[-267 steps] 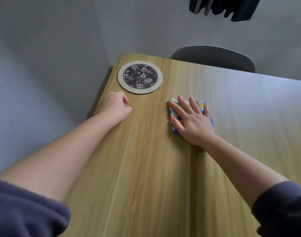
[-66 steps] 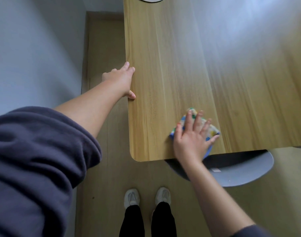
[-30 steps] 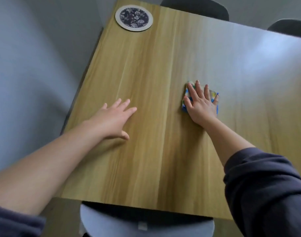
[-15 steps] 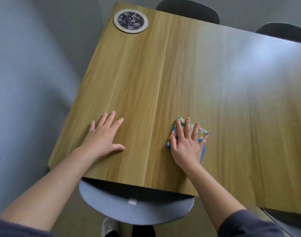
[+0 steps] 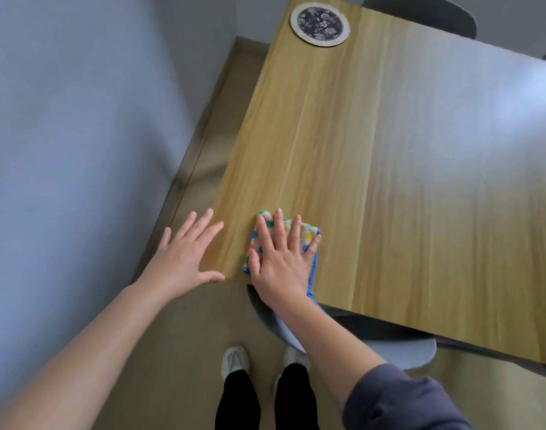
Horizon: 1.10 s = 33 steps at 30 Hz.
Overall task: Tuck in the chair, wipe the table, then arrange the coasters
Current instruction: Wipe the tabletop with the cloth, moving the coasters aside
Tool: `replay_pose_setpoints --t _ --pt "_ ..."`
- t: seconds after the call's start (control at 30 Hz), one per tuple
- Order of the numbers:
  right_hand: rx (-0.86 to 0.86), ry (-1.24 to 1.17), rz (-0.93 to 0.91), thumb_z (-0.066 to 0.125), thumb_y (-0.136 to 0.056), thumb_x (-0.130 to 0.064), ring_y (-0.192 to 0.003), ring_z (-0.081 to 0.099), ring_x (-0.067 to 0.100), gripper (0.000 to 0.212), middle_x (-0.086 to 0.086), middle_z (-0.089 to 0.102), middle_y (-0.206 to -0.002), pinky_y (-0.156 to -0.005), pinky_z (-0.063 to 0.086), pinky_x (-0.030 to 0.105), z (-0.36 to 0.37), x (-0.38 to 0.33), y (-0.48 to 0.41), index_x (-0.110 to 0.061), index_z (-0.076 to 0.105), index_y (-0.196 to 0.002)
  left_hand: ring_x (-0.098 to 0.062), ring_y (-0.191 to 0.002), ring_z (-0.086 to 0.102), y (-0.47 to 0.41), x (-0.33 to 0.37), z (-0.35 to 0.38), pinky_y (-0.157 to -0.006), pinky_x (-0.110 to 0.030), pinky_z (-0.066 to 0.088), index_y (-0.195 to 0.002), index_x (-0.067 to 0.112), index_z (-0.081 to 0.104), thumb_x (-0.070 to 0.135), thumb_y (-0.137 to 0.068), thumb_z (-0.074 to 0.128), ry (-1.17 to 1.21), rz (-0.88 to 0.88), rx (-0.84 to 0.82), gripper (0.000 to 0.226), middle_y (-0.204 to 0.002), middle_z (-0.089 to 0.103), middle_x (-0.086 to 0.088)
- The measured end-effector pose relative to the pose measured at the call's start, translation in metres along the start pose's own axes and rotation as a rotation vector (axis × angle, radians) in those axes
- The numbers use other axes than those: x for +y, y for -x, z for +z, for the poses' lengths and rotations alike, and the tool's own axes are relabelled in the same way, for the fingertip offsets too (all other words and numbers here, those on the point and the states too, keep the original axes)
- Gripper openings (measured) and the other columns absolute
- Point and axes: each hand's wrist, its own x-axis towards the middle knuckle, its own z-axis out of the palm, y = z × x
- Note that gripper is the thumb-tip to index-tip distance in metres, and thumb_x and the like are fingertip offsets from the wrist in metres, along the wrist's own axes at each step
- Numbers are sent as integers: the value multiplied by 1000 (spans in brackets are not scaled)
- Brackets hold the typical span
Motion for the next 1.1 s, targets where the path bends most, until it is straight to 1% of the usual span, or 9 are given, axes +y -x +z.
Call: replay_pose_setpoints --t 0.17,0.27,0.37,0.47,0.67,0.8,0.9,1.0,1.1 --pt "-1 9 -21 15 -96 -52 -149 -11 32 61 -2 2 -165 -110 -14 66 12 -55 -4 -36 8 -154 -8 -146 -1 11 -33 8 -116 -50 13 -152 33 7 55 -74 70 93 24 20 103 -159 0 15" --pt "-11 13 -19 12 -95 -52 -149 -13 32 62 -2 0 -165 -109 -15 66 15 -75 -7 -37 6 -154 -6 -146 8 13 -43 13 -116 -47 14 -150 27 21 52 -78 69 132 31 47 90 -158 18 12" --pt "3 3 -4 13 -95 -52 -149 -11 32 61 -2 1 -165 -110 -14 67 15 -86 -10 -37 8 -154 -6 -144 19 11 -45 17 -115 -44 16 -144 25 37 50 -83 64 157 67 77 72 -151 35 10" --pt "9 12 -3 14 -96 -54 -150 -10 32 60 -3 3 -165 -111 -12 67 17 -86 -10 -38 9 -154 -9 -141 28 11 -43 19 -115 -44 18 -139 24 45 48 -86 62 159 84 110 61 -145 45 8" --pt "21 6 -10 12 -95 -55 -150 -7 31 61 -3 6 -165 -112 -12 65 14 -84 -15 -38 13 -154 -10 -137 37 10 -36 10 -115 -44 20 -129 24 53 49 -87 58 46 73 107 49 -138 53 6" --pt "-25 0 3 10 -95 -56 -149 -15 30 61 -5 -4 -165 -110 -19 63 9 -80 -21 -39 5 -154 -10 -133 41 10 -24 -1 -114 -43 18 -121 25 57 48 -88 58 -72 19 78 40 -130 58 5" --pt "-76 -45 -58 16 -98 -54 -148 -19 29 60 -4 -9 -164 -109 -20 65 -1 -76 -18 -39 1 -154 -12 -127 45 17 -12 -11 -113 -45 22 -117 26 54 47 -87 60 -142 -45 24 38 -123 59 7" --pt "-95 -100 -127 20 -98 -50 -148 -22 29 61 -3 -12 -164 -111 -17 65 -23 -47 -8 -41 -5 -153 -17 -124 49 25 6 -23 -106 -44 33 -124 25 50 42 -84 65 -189 -168 5 46 -126 57 5" --pt "-67 -119 -155 20 -97 -51 -147 -24 27 62 -5 -17 -163 -110 -19 60 -54 11 11 -43 -7 -152 -21 -117 54 31 41 -39 -91 -36 43 -126 26 50 40 -82 64 -173 -304 89 48 -127 57 3"
